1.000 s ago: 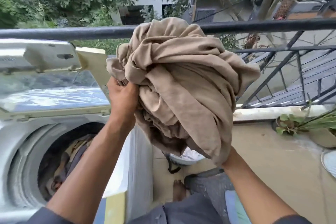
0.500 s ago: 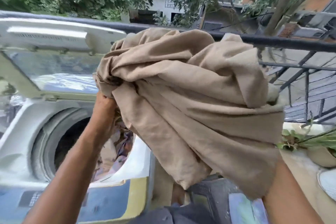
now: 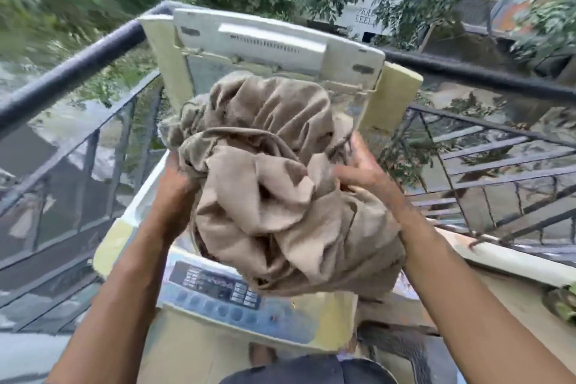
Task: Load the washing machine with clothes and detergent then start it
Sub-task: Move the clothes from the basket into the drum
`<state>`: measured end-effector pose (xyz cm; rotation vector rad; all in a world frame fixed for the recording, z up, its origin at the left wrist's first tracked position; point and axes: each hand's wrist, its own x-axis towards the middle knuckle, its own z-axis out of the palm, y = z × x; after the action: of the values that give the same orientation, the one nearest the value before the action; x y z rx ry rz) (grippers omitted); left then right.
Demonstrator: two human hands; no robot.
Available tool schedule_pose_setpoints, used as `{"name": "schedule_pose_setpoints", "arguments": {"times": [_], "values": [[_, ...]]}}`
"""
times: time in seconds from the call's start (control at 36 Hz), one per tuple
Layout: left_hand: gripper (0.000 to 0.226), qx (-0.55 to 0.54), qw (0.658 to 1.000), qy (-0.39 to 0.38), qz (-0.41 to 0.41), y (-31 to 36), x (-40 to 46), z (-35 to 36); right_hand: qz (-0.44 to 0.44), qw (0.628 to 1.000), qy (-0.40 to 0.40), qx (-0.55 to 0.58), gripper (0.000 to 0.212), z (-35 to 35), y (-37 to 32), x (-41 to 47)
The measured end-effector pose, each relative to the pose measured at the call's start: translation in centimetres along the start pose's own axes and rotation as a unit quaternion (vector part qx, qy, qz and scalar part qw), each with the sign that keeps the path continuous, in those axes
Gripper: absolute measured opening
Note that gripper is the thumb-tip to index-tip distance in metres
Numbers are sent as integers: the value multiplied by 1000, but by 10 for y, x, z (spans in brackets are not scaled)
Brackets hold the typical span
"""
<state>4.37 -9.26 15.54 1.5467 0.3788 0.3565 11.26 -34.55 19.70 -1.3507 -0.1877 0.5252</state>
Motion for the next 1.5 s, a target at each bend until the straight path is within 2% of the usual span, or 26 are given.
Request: {"name": "schedule_pose_setpoints", "arguments": {"times": [0.06,0.11,0.17,0.25,0.31,0.36,0.39,0.47,0.5,0.56,0.61,0.67,0.72,0.78,0.83,0.89,0.94,0.97,1.03,1.11,1.19,1.28,1.36,1.5], "values": [[123,31,999,-13,25,0,3,-7,-8,998,-10,-69,94,13,6,16],[103,57,997,-42,38,-14,12,-22,-61,983,-10,-173,110,28,11,34],[105,93,994,-61,24,-33,21,-36,-97,961,-12,-257,112,37,20,53],[81,159,980,-109,53,-66,42,-59,-144,918,11,-369,113,47,46,80],[90,221,966,-121,62,-87,54,-69,-157,881,12,-446,111,46,69,94],[104,306,938,-146,73,-106,63,-77,-125,847,-4,-517,110,40,96,104],[104,356,917,-163,72,-115,66,-79,-96,830,-10,-550,109,37,111,106],[82,495,840,-215,53,-137,68,-83,-23,749,-54,-660,99,23,158,108],[74,539,809,-229,58,-141,67,-81,10,717,-89,-692,97,17,173,108],[70,594,755,-279,15,-150,68,-76,82,664,-165,-724,91,5,200,106],[69,609,723,-320,-55,-160,70,-70,147,631,-225,-727,78,-4,218,104],[52,631,710,-303,-76,-171,72,-60,186,607,-261,-727,69,-6,228,104],[34,645,728,-232,-29,-179,71,-49,188,605,-249,-733,59,-1,231,103],[29,619,766,-172,31,-181,71,-39,151,616,-187,-750,46,7,233,102],[23,592,791,-138,74,-184,75,-31,96,628,-114,-763,46,15,237,102],[44,562,807,-169,67,-191,81,-26,37,642,-63,-763,53,20,243,104],[63,548,806,-221,44,-206,88,-21,-5,655,-44,-754,67,25,250,109],[70,557,793,-247,24,-215,91,-18,-2,665,-51,-745,74,26,254,113],[85,602,741,-295,-33,-232,99,-11,36,671,-88,-735,80,27,259,121],[89,619,687,-355,-136,-266,107,-6,134,646,-160,-734,85,16,278,132],[87,615,641,-412,-200,-277,106,5,247,607,-221,-722,88,-4,299,137],[83,624,593,-456,-226,-274,101,19,340,555,-289,-702,89,-17,312,139],[82,632,541,-496,-247,-276,93,28,389,513,-345,-683,88,-21,323,143],[89,642,494,-513,-286,-288,82,35,417,513,-391,-640,92,-16,323,152]]}}
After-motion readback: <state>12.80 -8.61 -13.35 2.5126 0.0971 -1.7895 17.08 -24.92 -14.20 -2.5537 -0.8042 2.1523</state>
